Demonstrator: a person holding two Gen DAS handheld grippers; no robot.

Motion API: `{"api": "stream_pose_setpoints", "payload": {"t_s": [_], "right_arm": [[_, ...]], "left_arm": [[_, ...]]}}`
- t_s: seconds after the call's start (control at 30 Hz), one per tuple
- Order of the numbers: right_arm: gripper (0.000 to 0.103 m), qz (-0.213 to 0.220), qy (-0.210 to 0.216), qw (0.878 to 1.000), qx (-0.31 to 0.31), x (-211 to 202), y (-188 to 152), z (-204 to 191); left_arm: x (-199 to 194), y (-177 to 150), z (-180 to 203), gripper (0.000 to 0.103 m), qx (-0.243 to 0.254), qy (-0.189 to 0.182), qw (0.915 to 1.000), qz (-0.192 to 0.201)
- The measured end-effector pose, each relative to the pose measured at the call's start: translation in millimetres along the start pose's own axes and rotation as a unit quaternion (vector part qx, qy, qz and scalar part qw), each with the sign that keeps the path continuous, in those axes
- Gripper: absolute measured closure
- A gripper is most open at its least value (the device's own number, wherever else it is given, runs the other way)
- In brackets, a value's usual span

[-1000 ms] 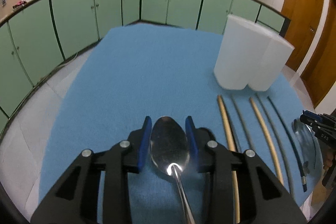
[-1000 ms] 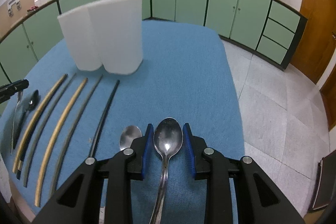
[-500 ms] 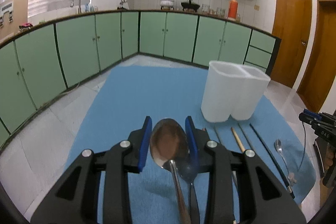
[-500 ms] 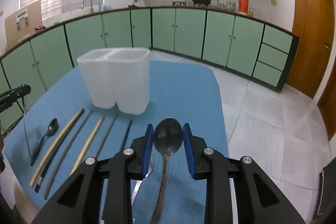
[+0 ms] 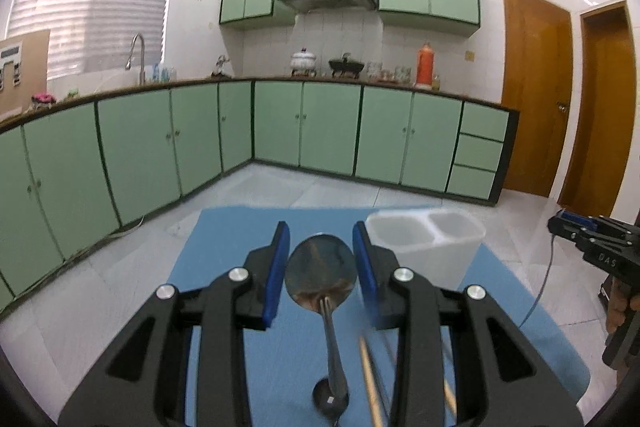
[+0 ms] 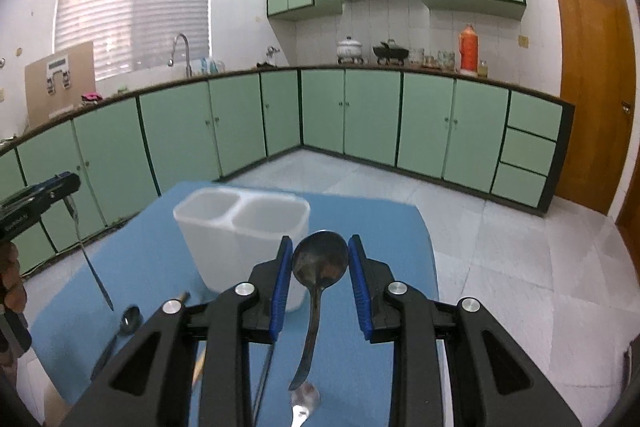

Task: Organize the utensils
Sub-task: 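Lift both held silver spoons and carry them over the white utensil holder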

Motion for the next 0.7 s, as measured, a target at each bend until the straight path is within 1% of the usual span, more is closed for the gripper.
{"api": "stream_pose_setpoints", "payload": {"t_s": [0.17, 0.27, 0.3, 0.43, 0.57, 0.67, 0.7], "right_arm": [[0.075, 0.031, 0.008, 0.999, 0.000, 1, 32, -8], [0.075, 0.054, 0.015, 0.998, 0.004, 3, 60, -12], [0.075, 0.059, 0.018, 0.998, 0.005, 3, 67, -13], [0.075, 0.081, 0.023, 0.996, 0.009, 15, 96, -22], [0.075, 0.092, 0.018, 0.995, 0.011, 38, 112, -32], [0.075, 0.087, 0.018, 0.996, 0.015, 64, 111, -37], [0.075, 0.079, 0.019, 0.997, 0.017, 75, 109, -38]], "left_arm": [[12, 34, 16, 0.072, 0.013, -0.014, 0.9993, 0.033], [21, 59, 28, 0.072, 0.022, -0.025, 0.9978, 0.058], [27, 68, 34, 0.072, 0.026, -0.029, 0.9970, 0.066], [50, 88, 47, 0.072, 0.035, -0.037, 0.9952, 0.083], [82, 93, 51, 0.072, 0.034, -0.040, 0.9947, 0.088], [107, 87, 48, 0.072, 0.028, -0.043, 0.9953, 0.083], [114, 84, 45, 0.072, 0.024, -0.044, 0.9956, 0.079]]}}
Point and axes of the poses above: each gripper's, at about its wrist camera, not at the fingertips, and x roughly the way its jaws point, z to its right, y to its top, the point moved 1 cm from there along x, roughly the way its jaws point, and after that the axes turned 12 degrees about -y, right-handed, at the moved point
